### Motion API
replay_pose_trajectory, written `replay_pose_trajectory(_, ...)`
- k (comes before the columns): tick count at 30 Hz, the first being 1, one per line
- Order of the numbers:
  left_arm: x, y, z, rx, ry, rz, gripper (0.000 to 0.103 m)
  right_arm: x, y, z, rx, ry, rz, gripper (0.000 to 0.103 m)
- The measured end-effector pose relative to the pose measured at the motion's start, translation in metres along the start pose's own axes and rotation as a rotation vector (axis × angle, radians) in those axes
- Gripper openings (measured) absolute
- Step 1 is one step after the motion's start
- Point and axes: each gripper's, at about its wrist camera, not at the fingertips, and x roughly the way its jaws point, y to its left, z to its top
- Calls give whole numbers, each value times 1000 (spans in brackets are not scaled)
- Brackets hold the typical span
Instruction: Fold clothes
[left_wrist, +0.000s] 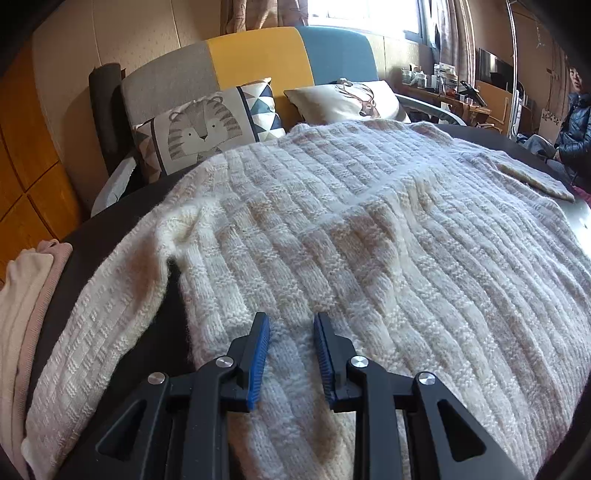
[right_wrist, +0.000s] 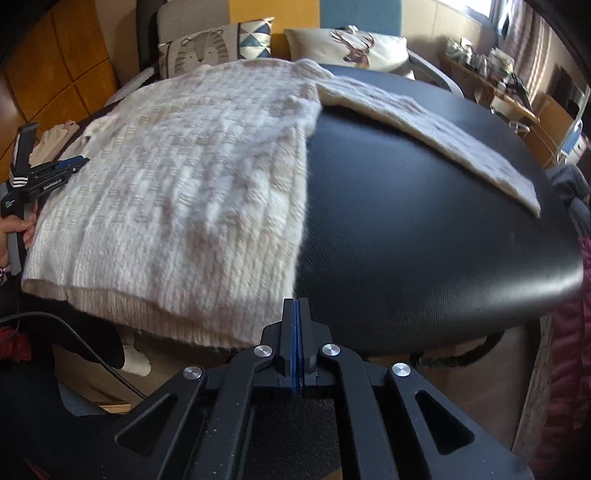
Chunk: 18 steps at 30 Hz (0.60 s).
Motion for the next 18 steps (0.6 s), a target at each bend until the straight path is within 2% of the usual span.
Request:
replay_pose_trajectory(2, -1, 1, 1, -19, 3, -11, 25, -3, 4, -2, -8, -17, 38, 1)
replay_pose_trajectory(3, -2, 2, 1, -30, 5, -19, 25, -7, 13, -2, -28, -41, 86, 2)
replay_pose_trajectory(4, -2, 2, 1, -41, 8, -25, 25, -11, 24, -1, -62, -68, 115, 6)
replay_pose_trajectory(5, -3, 3, 1, -50, 10, -29, 25, -16, 35, -1, -100, -95, 144, 13)
replay_pose_trajectory(7, -3, 3, 2, -56, 10, -33, 25, -22, 68, -2, -246, -131, 174, 37)
replay_pose_trajectory(8, -3, 3, 3, -57, 12, -34, 25, -24, 83, -4, -319, -143, 181, 39)
replay_pose_trajectory(12, -3, 3, 4, -52, 17, -26, 25, -13, 131, -16, -602, -141, 150, 40)
replay_pose_trajectory(15, -5, 5, 3, -62, 15, -33, 25, 0, 150, -24, -721, -135, 113, 40)
replay_pose_trajectory(18, -5, 5, 1, -73, 22, -42, 25, 8, 159, -25, -766, -135, 85, 40)
